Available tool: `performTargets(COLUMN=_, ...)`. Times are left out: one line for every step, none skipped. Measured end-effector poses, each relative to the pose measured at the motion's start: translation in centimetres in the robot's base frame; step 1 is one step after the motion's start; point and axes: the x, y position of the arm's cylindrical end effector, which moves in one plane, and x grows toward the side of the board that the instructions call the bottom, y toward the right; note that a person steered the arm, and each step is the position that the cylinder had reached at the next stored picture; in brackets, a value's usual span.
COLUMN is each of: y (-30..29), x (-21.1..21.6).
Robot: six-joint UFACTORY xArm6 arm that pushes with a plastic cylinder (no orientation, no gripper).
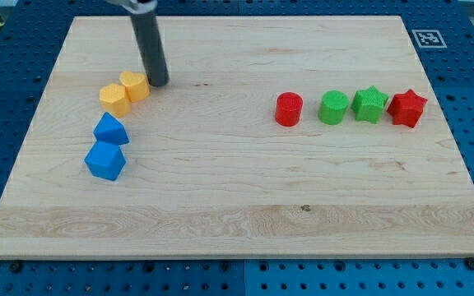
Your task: Move the yellow heart parallel to the top of the yellow hexagon
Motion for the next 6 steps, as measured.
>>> performTargets(y=0.6, x=2.5)
performTargets(y=-0.6, x=3.9)
performTargets(y=-4.7, x=3.8)
performTargets(y=-5.5, x=0.8)
performTargets(y=-5.5, x=-0.5)
performTargets(y=-3.6, x=-0.2)
